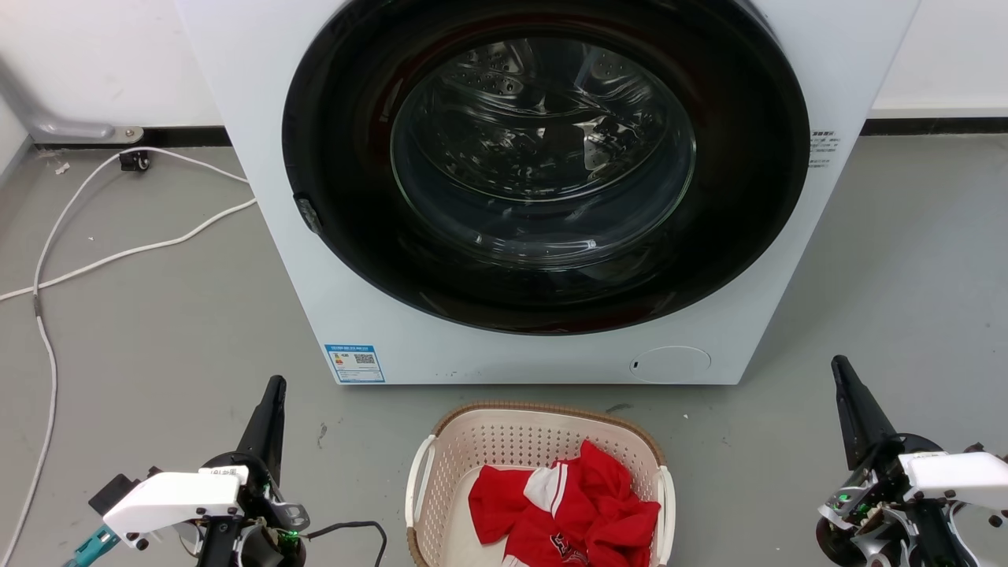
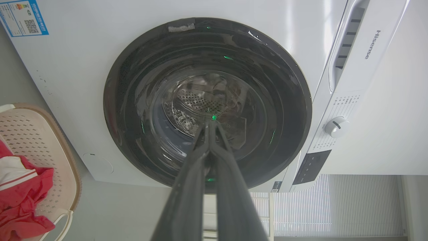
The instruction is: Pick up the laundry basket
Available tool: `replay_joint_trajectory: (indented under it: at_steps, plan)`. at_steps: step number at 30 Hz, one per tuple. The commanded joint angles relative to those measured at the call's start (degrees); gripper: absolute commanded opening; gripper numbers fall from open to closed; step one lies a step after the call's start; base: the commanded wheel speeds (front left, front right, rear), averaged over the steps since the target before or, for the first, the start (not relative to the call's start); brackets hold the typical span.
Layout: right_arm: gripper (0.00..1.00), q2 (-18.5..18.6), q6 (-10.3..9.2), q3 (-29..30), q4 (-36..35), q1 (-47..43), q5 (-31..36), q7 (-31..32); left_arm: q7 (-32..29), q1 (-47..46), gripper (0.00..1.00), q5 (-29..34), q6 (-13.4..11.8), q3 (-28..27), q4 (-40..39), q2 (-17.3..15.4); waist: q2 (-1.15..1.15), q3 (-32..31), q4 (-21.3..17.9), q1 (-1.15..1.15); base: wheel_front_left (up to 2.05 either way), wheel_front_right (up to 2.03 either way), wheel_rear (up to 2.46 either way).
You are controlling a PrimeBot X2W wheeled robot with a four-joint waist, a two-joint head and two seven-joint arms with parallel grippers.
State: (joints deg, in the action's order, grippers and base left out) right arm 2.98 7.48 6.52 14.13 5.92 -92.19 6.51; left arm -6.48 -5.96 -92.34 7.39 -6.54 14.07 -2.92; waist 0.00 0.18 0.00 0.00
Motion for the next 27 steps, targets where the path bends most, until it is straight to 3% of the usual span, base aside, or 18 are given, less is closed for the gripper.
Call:
replay_joint_trajectory:
  at_steps: [1,27]
  plan:
    - [0.0,-0.17,0.03,-0.02,0.03,0.75,0.06,-0.02,-0.11,-0.57,0.0,0.24,0.21,-0.06,0.04,0.03,0.0,0.0,0.0,0.0,0.0,0.0,0.0]
    - [0.0,-0.17,0.03,-0.02,0.02,0.75,0.06,-0.02,-0.11,-0.57,0.0,0.24,0.21,-0.06,0.04,0.03,0.0,0.0,0.0,0.0,0.0,0.0,0.0]
